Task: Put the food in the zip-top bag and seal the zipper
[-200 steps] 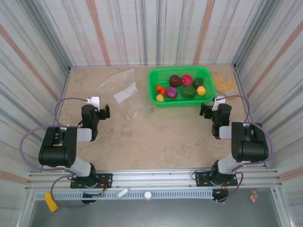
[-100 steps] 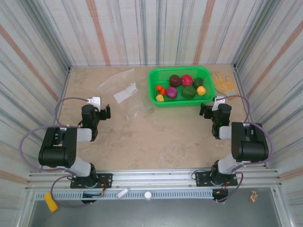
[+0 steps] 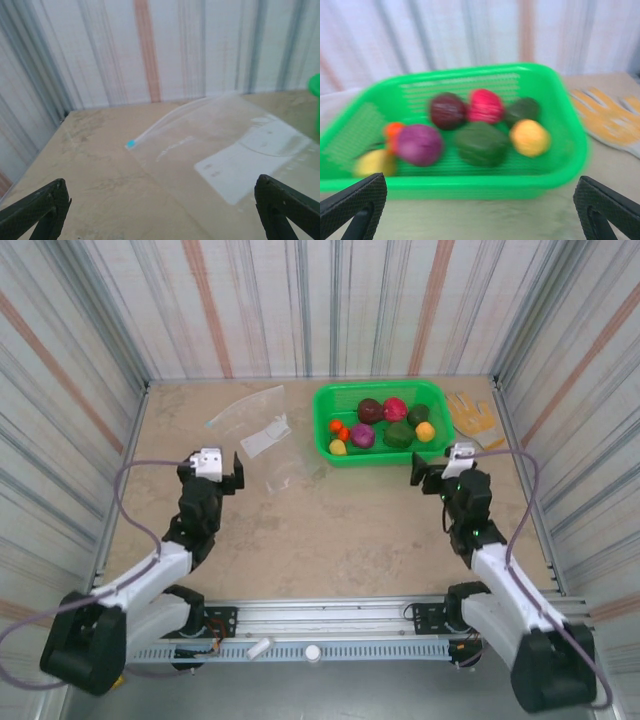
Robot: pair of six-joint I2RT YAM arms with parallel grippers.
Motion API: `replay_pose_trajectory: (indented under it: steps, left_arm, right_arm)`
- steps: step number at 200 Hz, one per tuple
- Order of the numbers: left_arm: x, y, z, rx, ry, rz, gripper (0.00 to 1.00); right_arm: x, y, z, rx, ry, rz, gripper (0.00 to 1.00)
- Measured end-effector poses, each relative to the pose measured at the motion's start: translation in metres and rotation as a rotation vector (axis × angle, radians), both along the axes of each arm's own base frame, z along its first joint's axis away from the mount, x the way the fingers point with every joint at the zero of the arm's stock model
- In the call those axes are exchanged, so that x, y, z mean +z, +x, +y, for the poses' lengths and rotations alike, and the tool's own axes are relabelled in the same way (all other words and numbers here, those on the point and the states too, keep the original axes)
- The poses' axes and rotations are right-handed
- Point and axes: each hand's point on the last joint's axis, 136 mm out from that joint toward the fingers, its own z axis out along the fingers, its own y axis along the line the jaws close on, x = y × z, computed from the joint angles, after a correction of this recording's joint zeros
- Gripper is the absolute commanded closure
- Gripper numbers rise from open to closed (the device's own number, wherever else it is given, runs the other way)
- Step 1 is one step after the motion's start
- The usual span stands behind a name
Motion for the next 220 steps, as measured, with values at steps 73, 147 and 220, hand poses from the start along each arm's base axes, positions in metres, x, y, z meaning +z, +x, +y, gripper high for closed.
replay_pose_trajectory:
  steps: [73,147,220]
  left_arm:
    - [0.113,-0.111,-0.063,-0.42,-0.265,0.183,0.01]
    - [0.049,-0.097,-0.02,-0.055,-0.148,0.722,0.01]
    - [-0.028,0.049,-0.027,0.17,-0.754,0.865,0.02]
  right_arm:
    - [0.105,-0.094,0.088,0.29,0.013,-0.019,0.01]
    - [0.127,-0.083,0.047,0.105,0.136,0.224,0.01]
    - [0.03,-0.051,0.054,-0.029,0.105,0.636,0.02]
